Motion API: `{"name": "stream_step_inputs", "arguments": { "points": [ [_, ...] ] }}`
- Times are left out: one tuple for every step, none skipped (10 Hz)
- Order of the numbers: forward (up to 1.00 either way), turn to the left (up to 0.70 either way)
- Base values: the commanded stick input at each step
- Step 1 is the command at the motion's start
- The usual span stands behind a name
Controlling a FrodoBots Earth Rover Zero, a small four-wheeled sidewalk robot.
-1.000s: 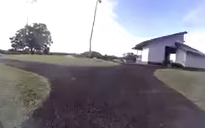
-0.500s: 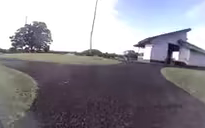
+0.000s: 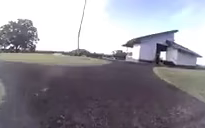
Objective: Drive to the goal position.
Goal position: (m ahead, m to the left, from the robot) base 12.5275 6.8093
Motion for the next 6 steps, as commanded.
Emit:
{"name": "stream_step_inputs", "arguments": {
  "points": [
    [1.0,0.27],
    [1.0,0.27],
    [1.0,0.27],
    [1.0,0.27],
    [1.0,0.27],
    [1.0,0.27]
  ]
}}
